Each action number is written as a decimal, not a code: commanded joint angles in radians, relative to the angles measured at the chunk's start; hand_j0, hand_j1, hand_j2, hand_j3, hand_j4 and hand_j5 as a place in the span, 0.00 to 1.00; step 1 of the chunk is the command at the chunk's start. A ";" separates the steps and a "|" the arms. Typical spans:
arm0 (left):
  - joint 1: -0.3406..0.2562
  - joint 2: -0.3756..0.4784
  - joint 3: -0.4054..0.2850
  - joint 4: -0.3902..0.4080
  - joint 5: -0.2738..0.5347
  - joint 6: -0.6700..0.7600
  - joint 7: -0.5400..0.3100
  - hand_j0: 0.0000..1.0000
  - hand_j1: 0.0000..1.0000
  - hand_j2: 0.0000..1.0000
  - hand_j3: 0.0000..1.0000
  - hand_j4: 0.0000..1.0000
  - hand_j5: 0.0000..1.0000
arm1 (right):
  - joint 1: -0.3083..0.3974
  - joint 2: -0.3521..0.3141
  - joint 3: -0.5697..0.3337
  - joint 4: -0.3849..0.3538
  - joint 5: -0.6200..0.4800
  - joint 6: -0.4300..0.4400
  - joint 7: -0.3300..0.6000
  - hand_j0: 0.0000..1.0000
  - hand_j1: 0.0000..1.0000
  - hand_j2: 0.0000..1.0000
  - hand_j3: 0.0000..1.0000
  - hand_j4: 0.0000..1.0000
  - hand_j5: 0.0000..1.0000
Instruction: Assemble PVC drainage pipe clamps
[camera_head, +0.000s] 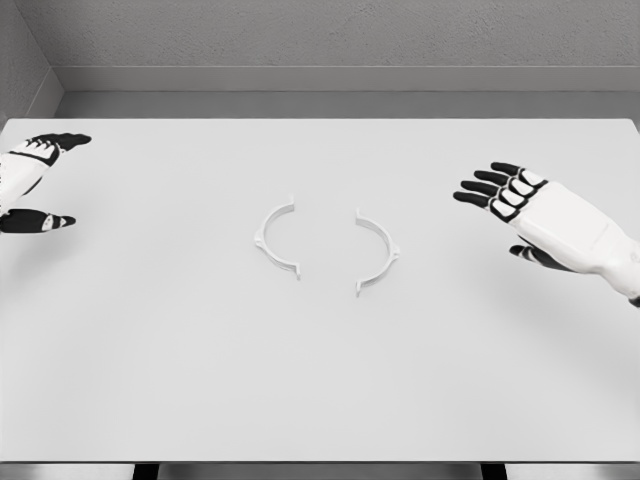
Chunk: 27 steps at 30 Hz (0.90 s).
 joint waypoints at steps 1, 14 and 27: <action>0.000 -0.002 -0.021 -0.016 0.005 0.000 0.001 1.00 1.00 1.00 1.00 1.00 1.00 | 0.000 0.008 0.001 0.000 -0.007 0.000 0.009 1.00 1.00 1.00 1.00 1.00 1.00; -0.089 -0.146 -0.133 -0.043 -0.012 0.000 0.001 1.00 1.00 1.00 1.00 1.00 1.00 | -0.207 0.010 0.212 0.103 0.000 0.000 0.220 1.00 1.00 1.00 1.00 1.00 1.00; -0.244 -0.206 -0.308 -0.003 -0.032 0.000 0.002 1.00 1.00 1.00 1.00 1.00 1.00 | -0.271 0.217 0.274 0.173 -0.007 0.000 0.219 1.00 1.00 1.00 1.00 1.00 1.00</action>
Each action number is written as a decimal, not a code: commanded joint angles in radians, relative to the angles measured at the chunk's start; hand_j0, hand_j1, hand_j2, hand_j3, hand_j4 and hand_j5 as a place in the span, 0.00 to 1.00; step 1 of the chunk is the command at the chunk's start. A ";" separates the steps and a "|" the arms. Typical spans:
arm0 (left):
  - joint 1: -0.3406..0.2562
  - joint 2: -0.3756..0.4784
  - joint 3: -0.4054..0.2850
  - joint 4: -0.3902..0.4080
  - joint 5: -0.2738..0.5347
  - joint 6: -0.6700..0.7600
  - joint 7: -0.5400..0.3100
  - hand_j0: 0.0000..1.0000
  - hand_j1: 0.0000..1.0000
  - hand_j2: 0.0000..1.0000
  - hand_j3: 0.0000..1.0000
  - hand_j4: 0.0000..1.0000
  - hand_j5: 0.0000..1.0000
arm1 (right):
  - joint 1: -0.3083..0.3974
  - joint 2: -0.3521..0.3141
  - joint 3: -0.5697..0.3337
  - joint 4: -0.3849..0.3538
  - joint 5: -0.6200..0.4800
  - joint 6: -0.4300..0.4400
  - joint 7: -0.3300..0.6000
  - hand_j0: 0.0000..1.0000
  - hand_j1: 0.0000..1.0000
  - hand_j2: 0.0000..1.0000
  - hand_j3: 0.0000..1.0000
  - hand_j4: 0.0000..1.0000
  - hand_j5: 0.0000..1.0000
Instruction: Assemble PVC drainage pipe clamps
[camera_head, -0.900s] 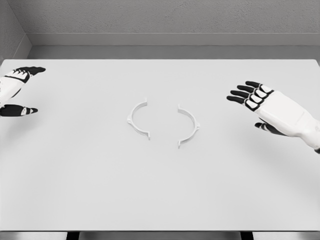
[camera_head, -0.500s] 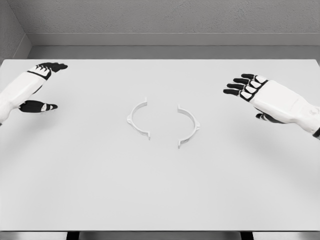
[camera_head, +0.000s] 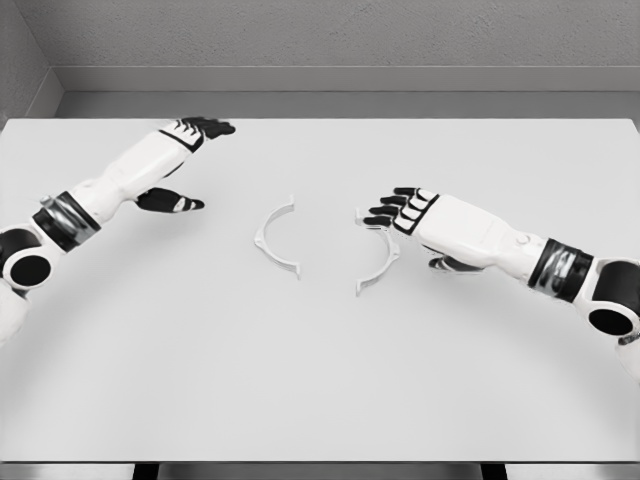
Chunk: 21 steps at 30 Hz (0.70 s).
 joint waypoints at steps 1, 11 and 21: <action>0.000 -0.004 -0.009 0.005 0.001 0.000 0.001 1.00 1.00 1.00 1.00 1.00 1.00 | 0.000 0.042 -0.003 0.048 -0.009 0.001 0.000 1.00 1.00 1.00 1.00 1.00 1.00; -0.017 -0.013 -0.044 0.026 0.000 0.000 0.001 1.00 1.00 1.00 1.00 1.00 1.00 | -0.009 0.119 0.010 0.102 -0.049 0.001 0.003 1.00 1.00 1.00 1.00 1.00 1.00; -0.029 -0.012 -0.045 0.043 0.001 0.000 0.001 1.00 1.00 1.00 1.00 1.00 1.00 | -0.014 0.119 0.041 0.141 -0.049 0.001 0.003 1.00 1.00 1.00 1.00 1.00 1.00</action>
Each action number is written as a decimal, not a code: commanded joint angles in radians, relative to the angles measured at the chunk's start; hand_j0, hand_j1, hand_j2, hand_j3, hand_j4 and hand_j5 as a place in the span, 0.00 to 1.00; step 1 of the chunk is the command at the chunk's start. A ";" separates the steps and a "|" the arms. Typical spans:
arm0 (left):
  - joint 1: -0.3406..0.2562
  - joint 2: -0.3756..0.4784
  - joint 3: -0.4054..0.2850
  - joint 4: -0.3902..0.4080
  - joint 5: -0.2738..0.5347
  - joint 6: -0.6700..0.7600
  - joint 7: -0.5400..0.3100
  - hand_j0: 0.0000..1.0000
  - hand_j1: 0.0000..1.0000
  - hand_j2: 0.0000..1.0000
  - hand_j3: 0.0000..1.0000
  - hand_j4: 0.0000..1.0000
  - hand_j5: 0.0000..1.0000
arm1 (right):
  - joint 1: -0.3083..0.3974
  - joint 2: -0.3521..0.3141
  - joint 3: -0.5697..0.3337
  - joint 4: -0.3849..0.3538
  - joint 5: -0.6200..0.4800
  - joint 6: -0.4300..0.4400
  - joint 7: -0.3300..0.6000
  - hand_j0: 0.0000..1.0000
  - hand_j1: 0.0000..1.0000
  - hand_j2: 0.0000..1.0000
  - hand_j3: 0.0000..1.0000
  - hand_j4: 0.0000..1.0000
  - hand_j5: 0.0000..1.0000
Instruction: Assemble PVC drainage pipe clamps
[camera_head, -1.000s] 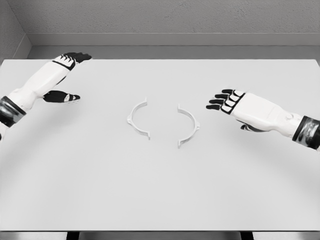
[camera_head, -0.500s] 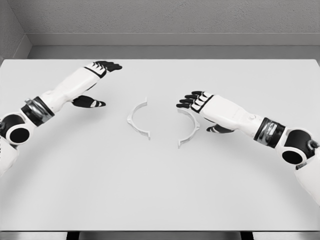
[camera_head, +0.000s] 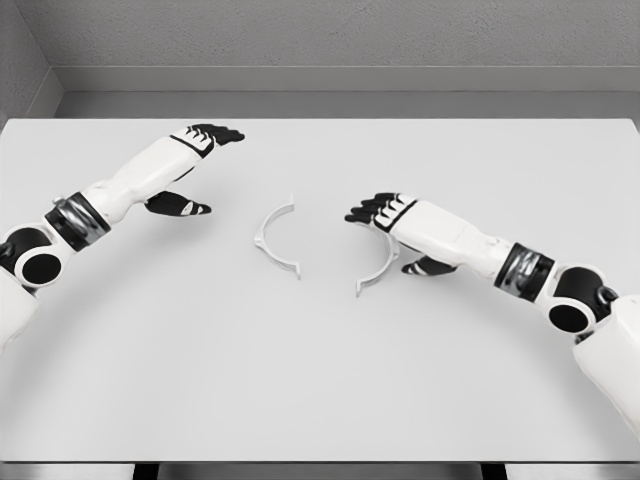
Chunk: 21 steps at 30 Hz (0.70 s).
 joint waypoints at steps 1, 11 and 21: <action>-0.002 0.001 0.000 0.001 0.007 0.000 0.001 1.00 1.00 1.00 1.00 1.00 1.00 | 0.000 0.000 0.013 -0.003 -0.008 0.001 -0.001 1.00 1.00 1.00 1.00 1.00 1.00; -0.006 0.002 0.001 0.008 0.008 0.000 0.001 1.00 1.00 1.00 1.00 1.00 1.00 | 0.002 0.021 0.024 -0.026 -0.008 0.001 -0.001 1.00 1.00 1.00 1.00 1.00 1.00; -0.009 0.005 0.001 0.010 0.008 0.000 0.001 1.00 1.00 1.00 1.00 1.00 1.00 | -0.009 0.030 0.053 -0.022 -0.003 0.008 0.001 1.00 1.00 1.00 1.00 1.00 1.00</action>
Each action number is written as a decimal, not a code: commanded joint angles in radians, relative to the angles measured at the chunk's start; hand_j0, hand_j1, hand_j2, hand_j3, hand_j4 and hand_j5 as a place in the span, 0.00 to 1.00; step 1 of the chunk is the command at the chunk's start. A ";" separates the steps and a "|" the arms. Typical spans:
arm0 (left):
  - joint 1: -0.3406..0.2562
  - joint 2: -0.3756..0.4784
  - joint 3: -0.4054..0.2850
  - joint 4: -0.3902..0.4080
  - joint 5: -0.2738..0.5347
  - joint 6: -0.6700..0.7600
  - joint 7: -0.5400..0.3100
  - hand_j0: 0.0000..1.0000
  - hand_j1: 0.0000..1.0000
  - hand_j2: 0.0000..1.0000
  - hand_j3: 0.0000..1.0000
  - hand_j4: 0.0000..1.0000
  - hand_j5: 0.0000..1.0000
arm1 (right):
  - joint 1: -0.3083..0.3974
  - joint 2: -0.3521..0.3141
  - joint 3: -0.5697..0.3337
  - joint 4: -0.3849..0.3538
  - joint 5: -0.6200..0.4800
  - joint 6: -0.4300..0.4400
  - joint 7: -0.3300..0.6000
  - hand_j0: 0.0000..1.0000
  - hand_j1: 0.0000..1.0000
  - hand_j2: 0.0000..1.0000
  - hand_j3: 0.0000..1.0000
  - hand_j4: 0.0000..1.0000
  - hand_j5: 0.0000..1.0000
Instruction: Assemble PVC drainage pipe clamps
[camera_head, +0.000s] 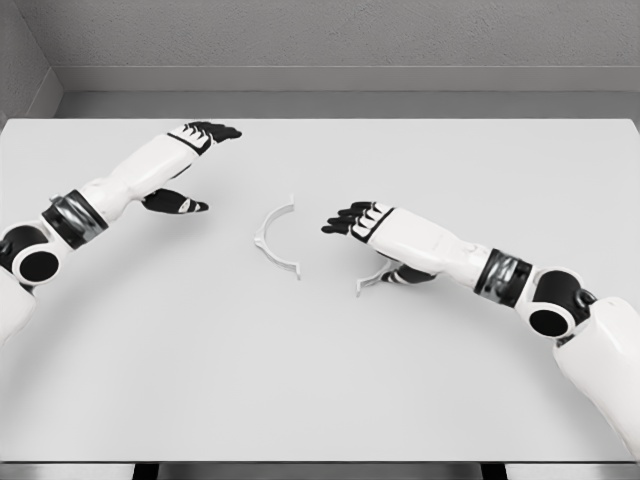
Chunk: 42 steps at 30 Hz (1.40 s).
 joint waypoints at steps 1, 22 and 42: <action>0.000 0.002 0.001 0.001 0.007 0.000 0.001 1.00 1.00 1.00 1.00 1.00 1.00 | 0.000 0.014 0.008 0.001 -0.006 0.008 0.000 1.00 1.00 1.00 1.00 1.00 1.00; -0.003 -0.001 -0.001 0.001 0.005 0.000 0.001 1.00 1.00 1.00 1.00 1.00 1.00 | -0.006 -0.023 0.015 -0.011 -0.014 0.015 -0.001 1.00 1.00 1.00 1.00 1.00 1.00; -0.040 -0.083 -0.060 0.093 0.002 0.000 0.001 1.00 1.00 1.00 1.00 1.00 1.00 | -0.072 0.033 -0.043 0.184 -0.002 0.025 -0.001 1.00 1.00 1.00 1.00 1.00 1.00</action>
